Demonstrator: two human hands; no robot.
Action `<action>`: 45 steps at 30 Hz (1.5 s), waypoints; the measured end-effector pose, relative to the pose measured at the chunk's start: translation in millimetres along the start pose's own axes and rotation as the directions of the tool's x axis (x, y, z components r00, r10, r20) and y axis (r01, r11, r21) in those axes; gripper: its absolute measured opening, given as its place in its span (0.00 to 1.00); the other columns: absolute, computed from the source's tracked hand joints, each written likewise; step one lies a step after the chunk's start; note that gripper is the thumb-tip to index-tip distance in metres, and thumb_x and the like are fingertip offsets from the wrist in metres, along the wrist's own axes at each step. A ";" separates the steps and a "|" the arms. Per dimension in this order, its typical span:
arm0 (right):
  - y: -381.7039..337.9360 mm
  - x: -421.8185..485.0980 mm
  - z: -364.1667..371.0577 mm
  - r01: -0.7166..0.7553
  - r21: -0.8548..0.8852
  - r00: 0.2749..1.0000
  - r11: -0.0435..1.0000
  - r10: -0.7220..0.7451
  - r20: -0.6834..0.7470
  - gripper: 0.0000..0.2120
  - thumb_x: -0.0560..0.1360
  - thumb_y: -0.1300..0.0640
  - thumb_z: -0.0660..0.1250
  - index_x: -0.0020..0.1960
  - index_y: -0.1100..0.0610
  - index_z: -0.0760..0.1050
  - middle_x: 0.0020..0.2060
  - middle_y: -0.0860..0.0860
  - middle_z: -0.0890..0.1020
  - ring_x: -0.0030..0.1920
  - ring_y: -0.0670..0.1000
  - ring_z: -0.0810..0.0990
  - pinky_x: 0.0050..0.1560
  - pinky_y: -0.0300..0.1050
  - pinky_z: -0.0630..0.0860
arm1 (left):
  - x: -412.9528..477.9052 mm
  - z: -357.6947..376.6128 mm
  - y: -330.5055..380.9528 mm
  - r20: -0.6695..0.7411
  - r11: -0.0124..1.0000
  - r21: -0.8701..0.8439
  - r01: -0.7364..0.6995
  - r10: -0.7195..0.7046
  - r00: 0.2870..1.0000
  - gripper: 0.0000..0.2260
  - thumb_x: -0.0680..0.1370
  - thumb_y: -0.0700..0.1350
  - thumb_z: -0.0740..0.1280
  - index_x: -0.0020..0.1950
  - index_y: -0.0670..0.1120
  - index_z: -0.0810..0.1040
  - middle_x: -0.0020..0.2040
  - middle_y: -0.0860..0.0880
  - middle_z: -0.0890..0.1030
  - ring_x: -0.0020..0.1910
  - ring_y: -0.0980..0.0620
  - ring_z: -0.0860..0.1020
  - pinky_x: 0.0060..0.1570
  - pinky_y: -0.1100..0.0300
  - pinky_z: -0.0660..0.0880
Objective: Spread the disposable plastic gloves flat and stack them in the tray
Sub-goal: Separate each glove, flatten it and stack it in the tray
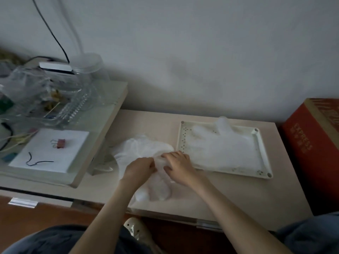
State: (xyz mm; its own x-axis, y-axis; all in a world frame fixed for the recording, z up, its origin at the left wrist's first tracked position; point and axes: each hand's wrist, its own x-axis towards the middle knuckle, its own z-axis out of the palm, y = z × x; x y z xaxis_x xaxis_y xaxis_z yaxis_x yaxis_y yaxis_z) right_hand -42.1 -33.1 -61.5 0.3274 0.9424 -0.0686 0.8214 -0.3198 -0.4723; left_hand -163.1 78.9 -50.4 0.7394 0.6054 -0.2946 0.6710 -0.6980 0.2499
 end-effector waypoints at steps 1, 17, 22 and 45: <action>1.3 1.3 -1.0 -0.018 0.017 1.000 1.000 0.018 0.001 0.22 0.79 0.54 0.60 0.71 0.53 0.65 0.68 0.50 0.70 0.69 0.53 0.64 0.65 0.45 0.55 | 0.6 -2.1 0.0 -0.009 1.000 -0.002 0.010 -0.010 1.000 0.07 0.80 0.49 0.60 0.45 0.50 0.74 0.45 0.50 0.79 0.44 0.49 0.75 0.40 0.58 0.67; 29.8 -7.2 -72.5 -0.166 0.939 0.963 -0.301 0.155 0.220 0.39 0.71 0.33 0.56 0.70 0.60 0.69 0.65 0.57 0.75 0.66 0.57 0.73 0.70 0.56 0.64 | -11.4 -85.2 83.7 0.077 -0.401 -0.900 0.171 0.241 0.968 0.18 0.72 0.46 0.59 0.48 0.37 0.84 0.47 0.41 0.84 0.46 0.46 0.82 0.50 0.55 0.79; 63.0 -30.7 -102.6 0.024 0.943 0.965 -0.331 0.255 0.064 0.14 0.74 0.52 0.67 0.53 0.61 0.78 0.42 0.54 0.81 0.42 0.50 0.81 0.43 0.41 0.79 | 7.7 -70.8 117.1 0.162 -0.474 -0.832 0.288 0.289 0.944 0.11 0.69 0.45 0.64 0.35 0.41 0.82 0.33 0.46 0.82 0.31 0.50 0.81 0.34 0.61 0.79; 187.3 -55.7 -95.6 -0.549 0.472 0.648 0.690 0.708 -0.282 0.04 0.77 0.61 0.62 0.50 0.60 0.68 0.39 0.54 0.75 0.40 0.55 0.72 0.38 0.46 0.65 | 88.7 19.3 167.6 0.035 0.969 -0.228 0.098 -0.093 0.995 0.07 0.77 0.44 0.59 0.45 0.43 0.74 0.44 0.44 0.79 0.42 0.46 0.76 0.41 0.57 0.70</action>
State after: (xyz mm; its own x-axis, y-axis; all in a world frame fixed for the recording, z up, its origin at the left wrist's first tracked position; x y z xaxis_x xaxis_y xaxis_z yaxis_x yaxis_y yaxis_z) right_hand 138.2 -154.8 -62.0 0.9252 0.3562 -0.1305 0.1672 -0.6915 -0.7027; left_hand 13.9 8.3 -52.4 0.6717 0.6539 -0.3483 0.7350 -0.5295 0.4235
